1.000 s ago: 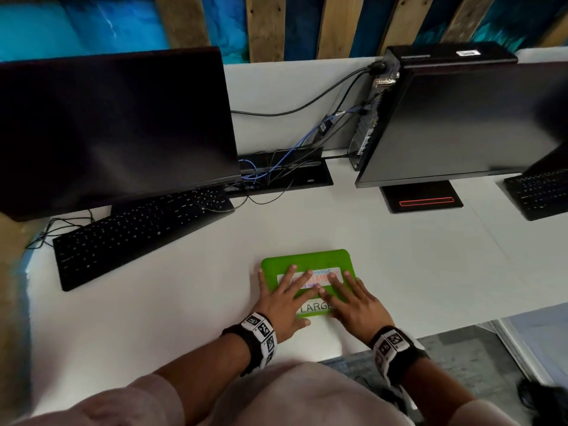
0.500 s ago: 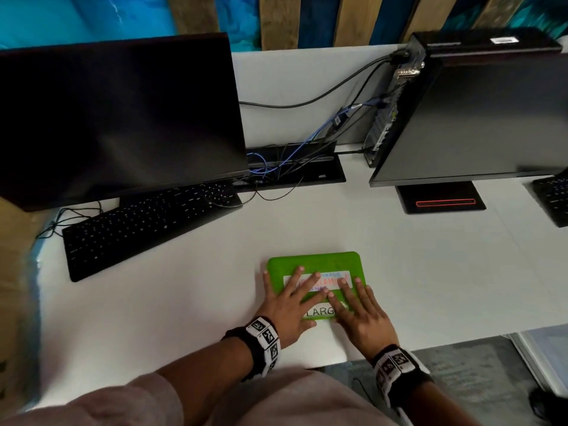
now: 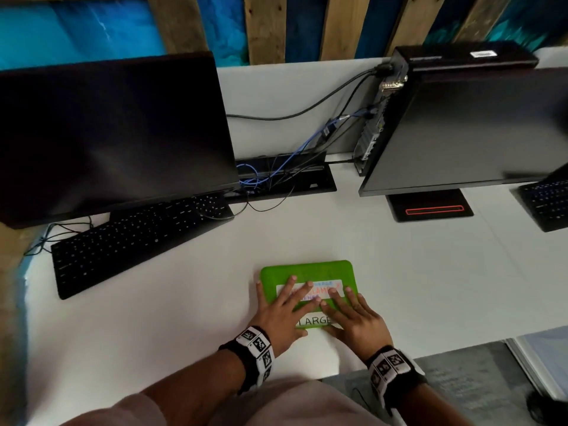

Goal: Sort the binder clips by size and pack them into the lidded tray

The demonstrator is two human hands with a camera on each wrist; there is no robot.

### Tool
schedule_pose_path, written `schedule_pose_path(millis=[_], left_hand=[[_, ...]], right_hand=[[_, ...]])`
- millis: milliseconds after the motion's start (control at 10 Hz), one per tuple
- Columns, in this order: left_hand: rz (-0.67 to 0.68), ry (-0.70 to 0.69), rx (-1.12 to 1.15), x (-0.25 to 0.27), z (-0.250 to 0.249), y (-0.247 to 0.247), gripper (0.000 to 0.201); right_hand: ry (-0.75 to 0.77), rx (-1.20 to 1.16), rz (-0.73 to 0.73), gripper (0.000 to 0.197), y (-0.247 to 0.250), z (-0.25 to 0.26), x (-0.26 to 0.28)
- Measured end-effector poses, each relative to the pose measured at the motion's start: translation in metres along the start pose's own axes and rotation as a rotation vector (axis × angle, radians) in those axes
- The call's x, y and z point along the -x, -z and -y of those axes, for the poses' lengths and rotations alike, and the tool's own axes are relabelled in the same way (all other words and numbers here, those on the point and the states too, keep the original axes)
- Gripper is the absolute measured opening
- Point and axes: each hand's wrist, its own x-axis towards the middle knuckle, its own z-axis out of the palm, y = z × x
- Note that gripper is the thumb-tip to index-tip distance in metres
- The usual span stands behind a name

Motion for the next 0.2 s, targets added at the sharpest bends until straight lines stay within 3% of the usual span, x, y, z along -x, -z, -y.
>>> schedule_pose_path(millis=[100, 200], left_hand=[[-0.038, -0.042, 0.028, -0.002, 0.007, 0.016, 0.083], [-0.192, 0.017, 0.085, 0.016, 0.027, 0.006, 0.073]], right_hand=[[-0.01, 0.014, 0.074, 0.05, 0.017, -0.004, -0.01], [-0.019, 0.027, 0.043, 0.054, 0.029, -0.011, -0.005]])
